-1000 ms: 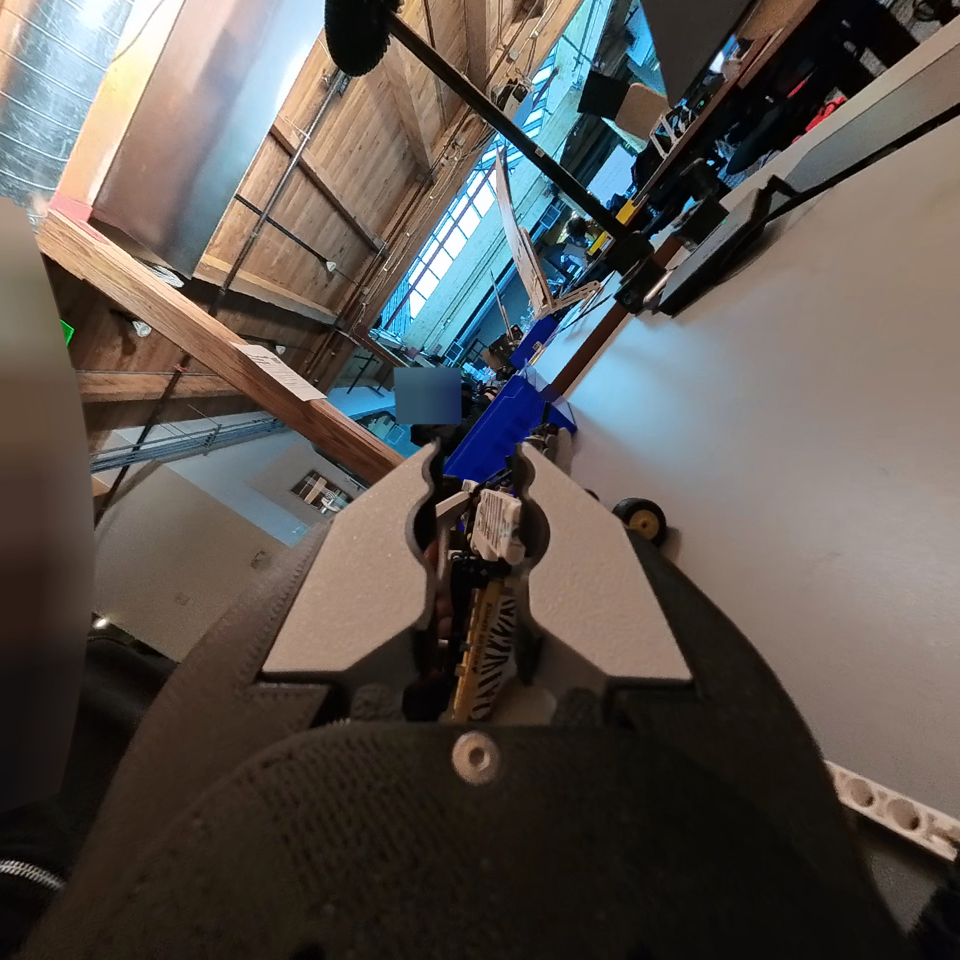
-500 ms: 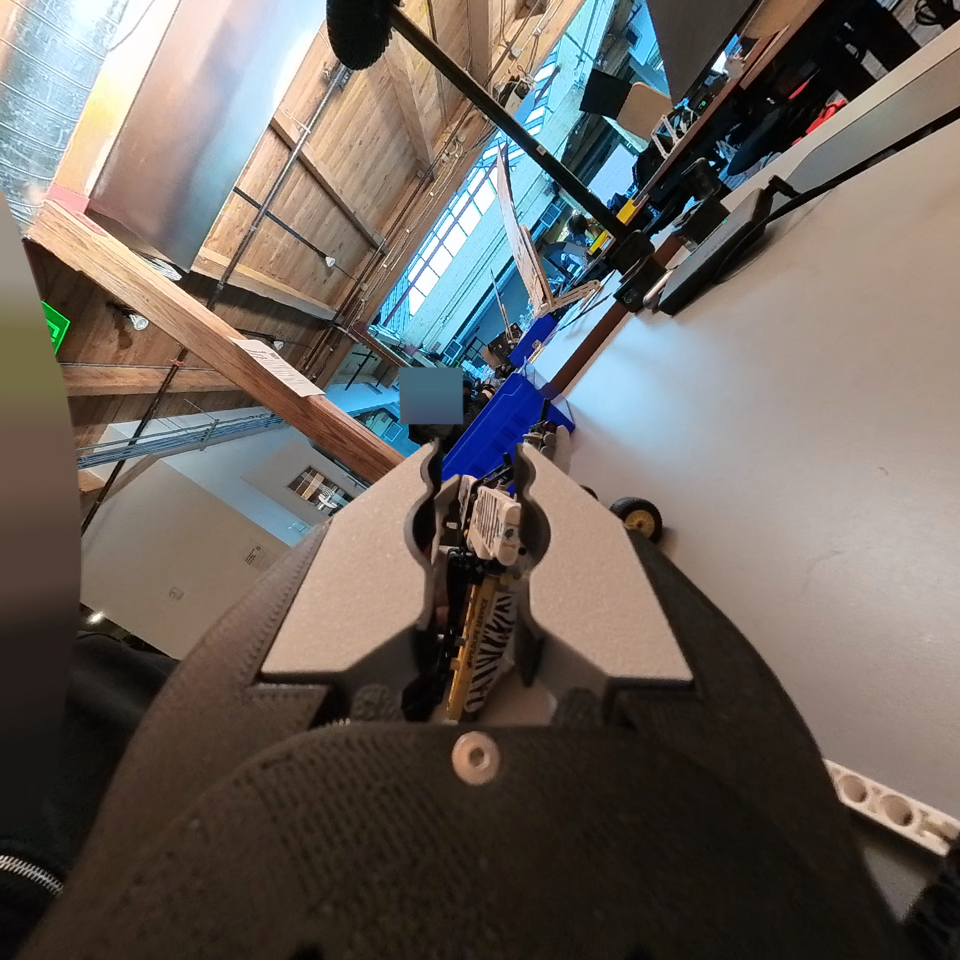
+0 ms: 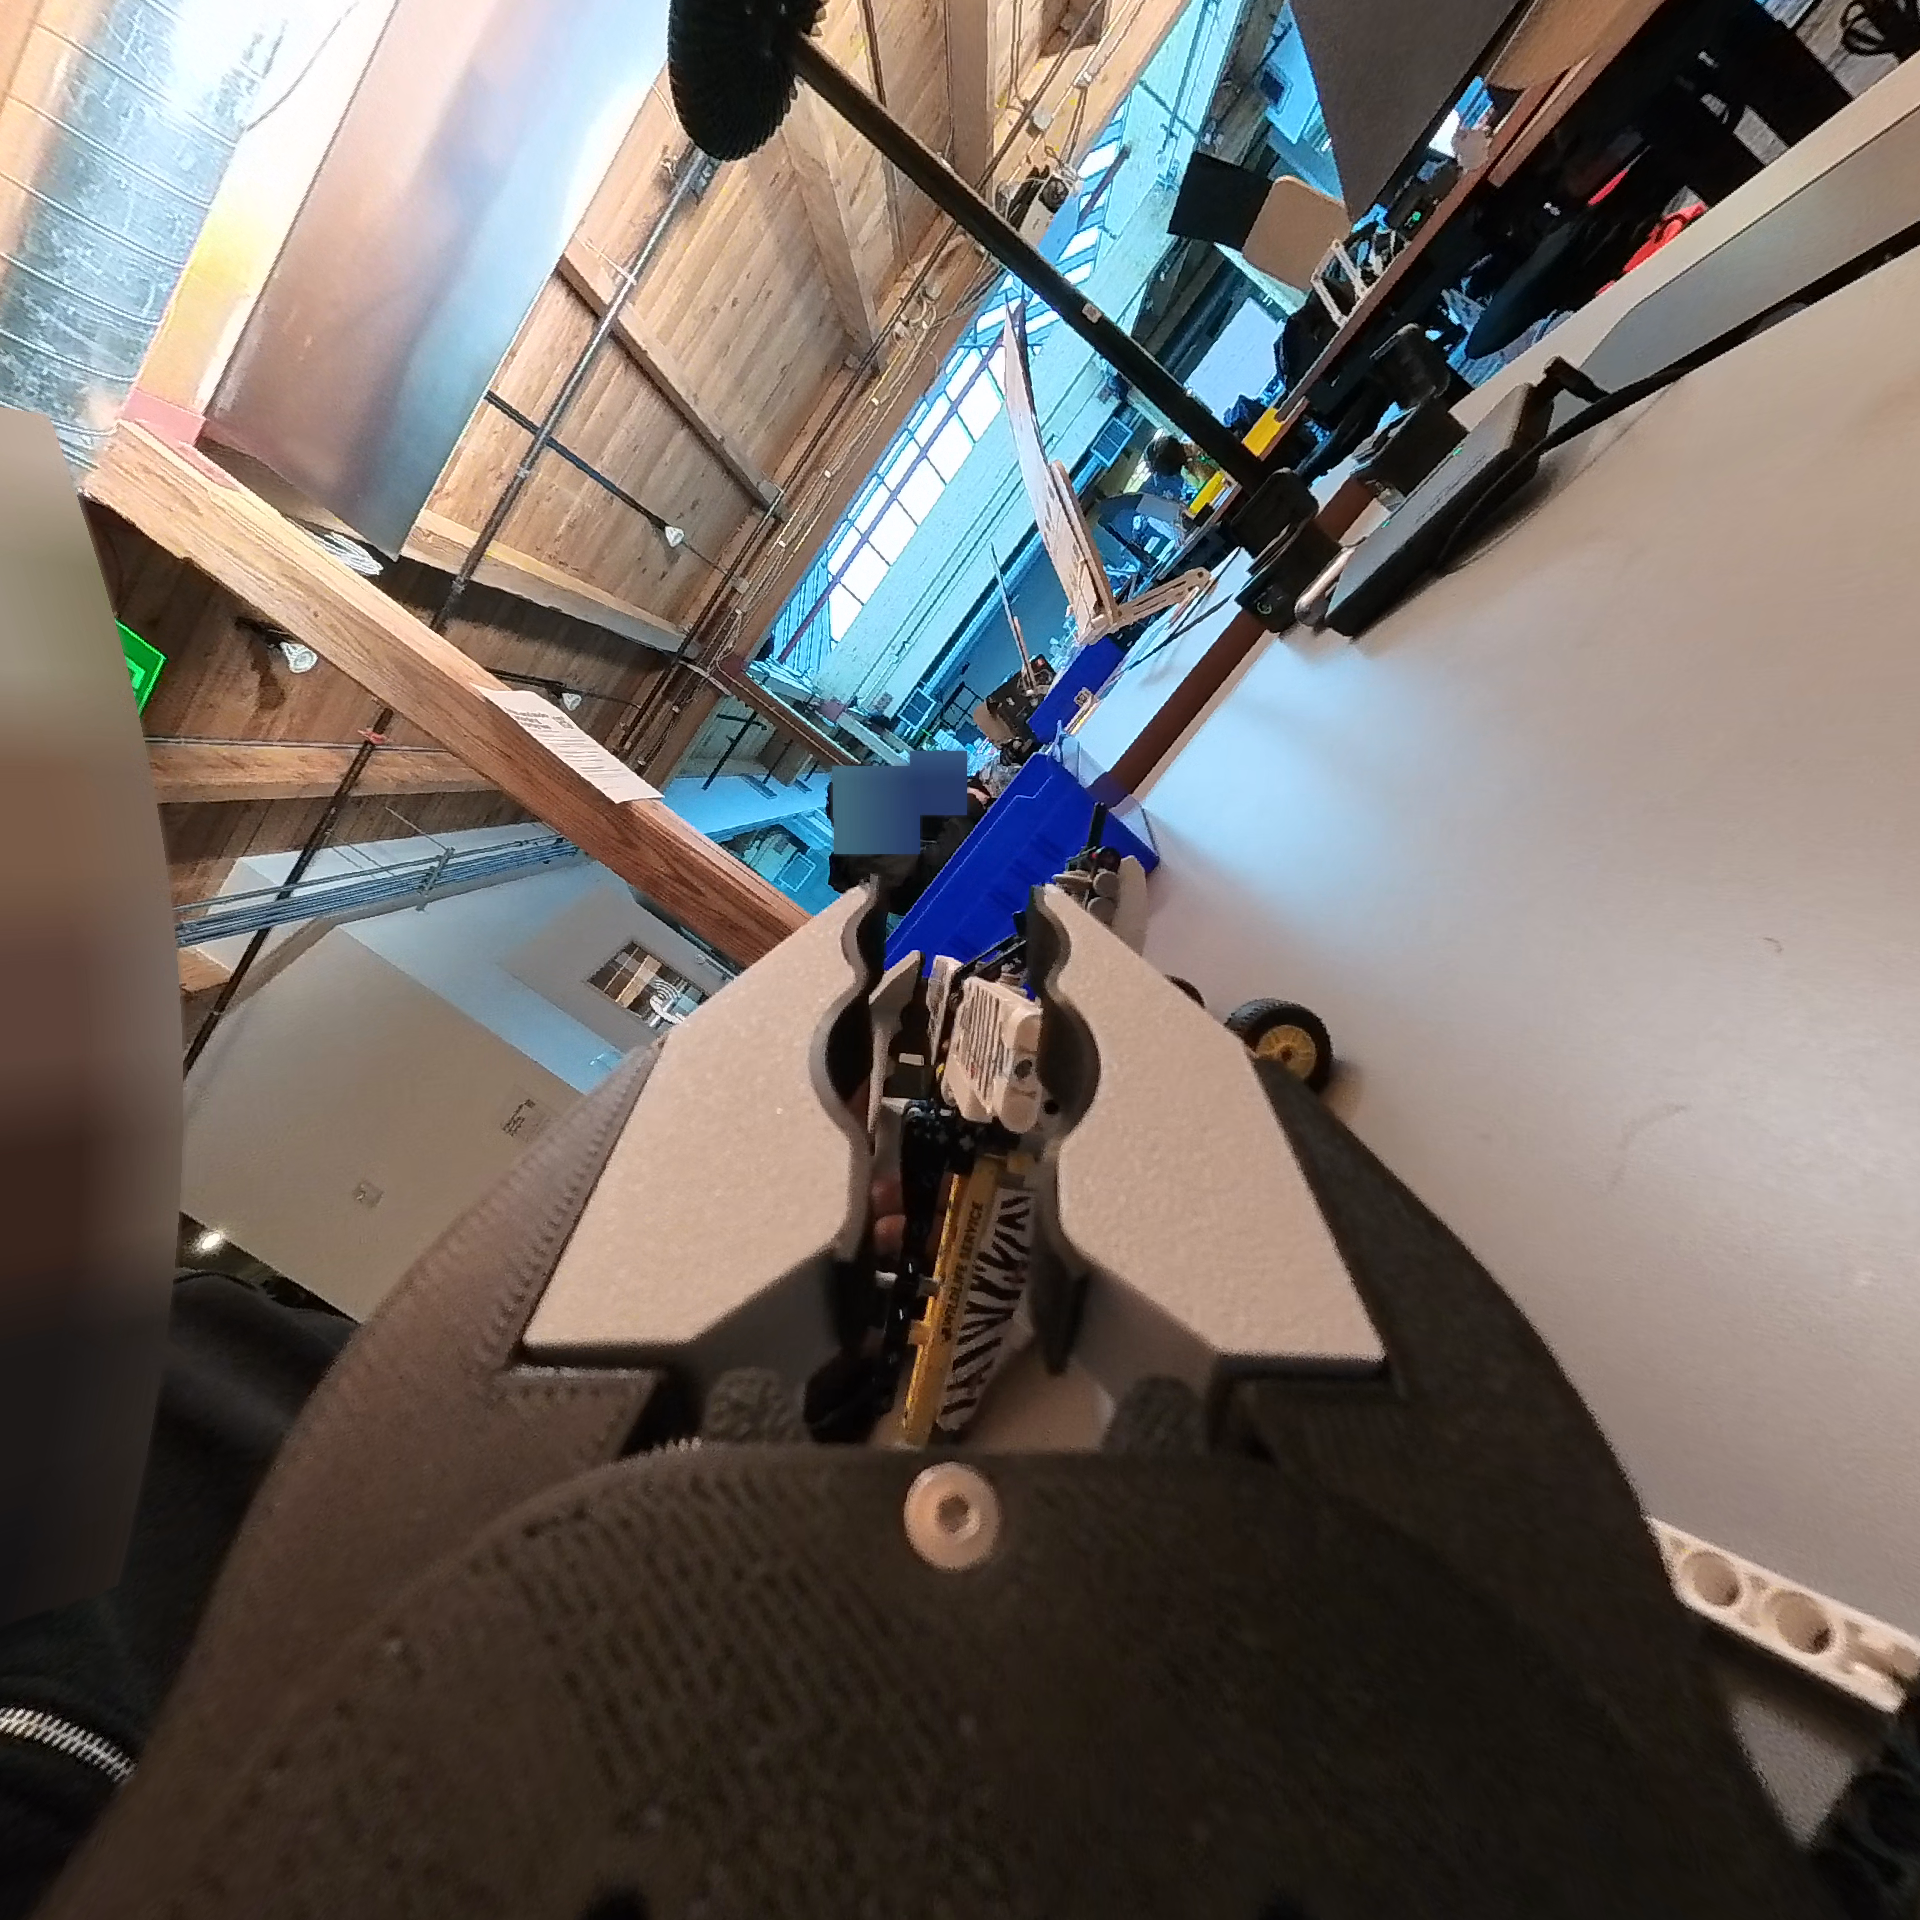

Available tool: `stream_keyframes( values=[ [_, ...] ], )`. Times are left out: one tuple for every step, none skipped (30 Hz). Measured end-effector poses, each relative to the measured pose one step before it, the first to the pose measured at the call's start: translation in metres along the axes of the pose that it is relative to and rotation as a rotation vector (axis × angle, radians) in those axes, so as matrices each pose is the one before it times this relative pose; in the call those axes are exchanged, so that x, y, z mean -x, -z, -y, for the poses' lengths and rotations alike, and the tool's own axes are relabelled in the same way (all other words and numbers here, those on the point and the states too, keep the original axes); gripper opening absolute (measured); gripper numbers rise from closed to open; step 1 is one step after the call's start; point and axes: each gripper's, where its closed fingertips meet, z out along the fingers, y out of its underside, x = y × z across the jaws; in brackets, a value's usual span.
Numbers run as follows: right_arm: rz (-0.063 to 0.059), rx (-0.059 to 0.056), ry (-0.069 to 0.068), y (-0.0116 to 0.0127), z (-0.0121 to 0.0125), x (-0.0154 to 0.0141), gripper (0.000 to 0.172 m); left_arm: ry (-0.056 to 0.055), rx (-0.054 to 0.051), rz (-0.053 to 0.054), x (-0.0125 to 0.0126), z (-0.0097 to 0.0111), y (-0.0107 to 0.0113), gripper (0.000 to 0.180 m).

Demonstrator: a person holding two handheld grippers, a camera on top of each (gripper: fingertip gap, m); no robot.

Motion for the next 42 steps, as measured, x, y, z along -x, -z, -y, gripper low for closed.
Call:
stream_keyframes(
  values=[
    [0.0013,-0.0003,-0.0011,-0.00001,0.00006,0.00012,0.025,-0.0007,0.0002,-0.0006,-0.00012,0.00002,-0.00002,0.023],
    [0.0009,-0.0006,-0.0012,0.00010,-0.00001,0.00007,0.025,0.0007,-0.0014,-0.0008,-0.00004,0.00013,0.00017,0.023],
    [0.0008,-0.0004,-0.0011,0.00001,0.00002,-0.00003,0.025,0.0013,-0.0022,-0.0017,-0.00016,0.00042,0.00021,0.023],
    [-0.0002,0.0005,-0.0013,0.00000,-0.00018,-0.00025,0.025,0.0012,-0.0018,-0.0014,0.00000,0.00028,0.00013,0.023],
    [-0.0010,0.0002,-0.0017,0.00007,-0.00011,-0.00032,0.024,0.0007,-0.0010,-0.0016,-0.00020,0.00015,0.00009,0.024],
    [-0.0003,-0.0008,-0.0017,0.00010,0.00005,-0.00021,0.024,-0.0001,-0.0003,-0.0016,-0.00023,0.00010,0.00011,0.024],
    [0.0005,-0.0010,-0.0020,0.00011,0.00002,-0.00016,0.024,0.0001,0.0000,-0.0008,-0.00012,0.00000,0.00000,0.025],
    [0.0012,-0.0010,-0.0021,0.00010,0.00010,-0.00011,0.024,0.0003,0.0000,-0.0017,-0.00015,0.00005,0.00007,0.025],
    [0.0012,-0.0012,-0.0021,0.00007,0.00011,0.00003,0.024,0.0011,-0.0002,-0.0013,-0.00015,0.00007,0.00006,0.025],
    [0.0012,-0.0010,-0.0024,-0.00002,0.00014,-0.00001,0.024,0.0012,-0.0005,-0.0010,-0.00001,0.00016,0.00012,0.025],
    [0.0018,-0.0006,-0.0017,0.00002,0.00000,0.00007,0.024,0.0010,-0.0004,-0.0012,-0.00013,0.00010,0.00005,0.025],
    [0.0006,-0.0001,-0.0010,-0.00006,-0.00012,-0.00002,0.024,0.0008,-0.0001,-0.0005,-0.00001,0.00006,0.00007,0.025],
    [0.0001,0.0003,-0.0006,-0.00004,-0.00009,-0.00017,0.024,0.0001,-0.0002,-0.0006,-0.00013,0.00000,0.00007,0.025],
    [0.0005,0.0005,-0.0006,-0.00001,-0.00020,-0.00006,0.024,-0.0001,0.0002,-0.0002,0.00000,0.00005,0.00006,0.026],
    [0.0005,0.0006,-0.0009,-0.00020,-0.00026,-0.00008,0.024,0.0002,0.0004,0.0001,0.00004,-0.00002,-0.00006,0.026],
    [0.0006,0.0008,-0.0010,-0.00010,-0.00018,-0.00010,0.024,0.0003,-0.0002,-0.0002,0.00006,0.00007,0.00006,0.026],
    [0.0003,0.0008,-0.0011,-0.00016,-0.00035,-0.00017,0.024,0.0004,-0.0003,-0.0001,-0.00008,0.00001,0.00006,0.026],
    [0.0005,0.0004,-0.0014,-0.00010,-0.00018,-0.00016,0.024,0.0002,-0.0003,-0.0002,-0.00002,0.00013,0.00002,0.026],
    [0.0009,-0.0001,-0.0018,-0.00004,-0.00009,-0.00007,0.024,0.0001,-0.0004,0.0000,0.00006,0.00008,0.00013,0.026],
    [0.0010,-0.0004,-0.0018,-0.00006,-0.00005,-0.00004,0.024,0.0005,0.0001,-0.0002,-0.00001,0.00010,-0.00003,0.026],
    [0.0011,-0.0003,-0.0015,-0.00004,-0.00015,0.00000,0.024,0.0004,0.0002,-0.0002,-0.00006,-0.00002,0.00001,0.026],
    [0.0004,0.0001,-0.0013,-0.00005,-0.00006,-0.00008,0.024,0.0003,-0.0001,0.0000,0.00010,0.00007,0.00007,0.026],
    [0.0002,0.0004,-0.0009,-0.00003,-0.00010,-0.00014,0.024,0.0006,0.0001,-0.0007,-0.00012,0.00007,0.00005,0.026],
    [0.0001,0.0001,-0.0009,-0.00004,-0.00014,-0.00009,0.024,0.0010,0.0000,-0.0006,0.00000,0.00009,-0.00001,0.026],
    [0.0009,-0.0005,-0.0012,0.00001,0.00004,-0.00001,0.024,0.0007,-0.0004,-0.0002,0.00003,0.00010,0.00005,0.026],
    [0.0012,-0.0003,-0.0010,-0.00007,-0.00008,0.00006,0.024,0.0002,-0.0003,0.0000,-0.00004,0.00009,0.00011,0.026],
    [0.0005,0.0004,-0.0006,-0.00005,-0.00013,0.00001,0.024,0.0002,0.0002,-0.0002,0.00000,0.00000,-0.00007,0.026],
    [0.0000,0.0004,-0.0002,-0.00005,-0.00012,-0.00008,0.024,0.0003,0.0005,-0.0002,-0.00005,-0.00007,0.00003,0.026],
    [-0.0002,0.0000,-0.0001,0.00001,0.00003,-0.00016,0.024,0.0004,0.0002,0.0001,0.00005,0.00009,-0.00002,0.026],
    [0.0000,-0.0004,-0.0006,0.00000,0.00000,-0.00004,0.024,0.0004,-0.0001,-0.0002,0.00003,-0.00002,0.00002,0.026],
    [0.0006,-0.0003,-0.0009,0.00002,0.00001,-0.00007,0.024,0.0004,-0.0004,-0.0003,-0.00003,0.00023,0.00006,0.026],
    [0.0003,0.0001,-0.0007,0.00003,-0.00007,0.00001,0.024,0.0013,0.0000,-0.0009,-0.00011,0.00005,0.00007,0.026],
    [-0.0002,0.0003,-0.0003,-0.00006,-0.00003,-0.00017,0.024,0.0016,-0.0003,-0.0010,-0.00002,0.00009,0.00000,0.026],
    [-0.0003,0.0003,-0.0001,0.00004,-0.00009,-0.00012,0.024,0.0003,-0.0007,-0.0001,0.00003,0.00012,0.00011,0.026],
    [-0.0001,0.0004,-0.0003,-0.00005,-0.00013,-0.00009,0.024,-0.0001,-0.0004,-0.0001,-0.00003,0.00011,0.00010,0.026],
    [0.0004,0.0003,-0.0002,-0.00007,-0.00007,0.00005,0.024,0.0004,0.0000,-0.0002,-0.00006,0.00000,0.00000,0.026],
    [-0.0001,0.0005,0.0007,-0.00008,-0.00012,0.00006,0.024,0.0003,-0.0002,0.0000,0.00009,0.00007,0.00006,0.026],
    [-0.0016,0.0014,0.0020,-0.00005,-0.00023,-0.00002,0.024,0.0003,-0.0007,-0.0001,-0.00008,0.00006,0.00004,0.026],
    [-0.0032,0.0024,0.0041,-0.00012,-0.00036,-0.00019,0.024,0.0005,-0.0007,-0.0001,0.00006,0.00015,0.00002,0.026],
    [-0.0049,0.0032,0.0069,-0.00024,-0.00042,-0.00021,0.024,0.0005,-0.0005,-0.0001,0.00002,0.00008,0.00012,0.026],
    [-0.0063,0.0053,0.0117,-0.00042,-0.00072,0.00017,0.024,0.0004,-0.0007,-0.0003,-0.00001,0.00012,0.00011,0.026],
    [-0.0068,0.0090,0.0188,-0.00068,-0.00125,0.00062,0.025,0.0008,-0.0009,-0.0004,-0.00005,0.00014,0.00009,0.026]
  ],
)
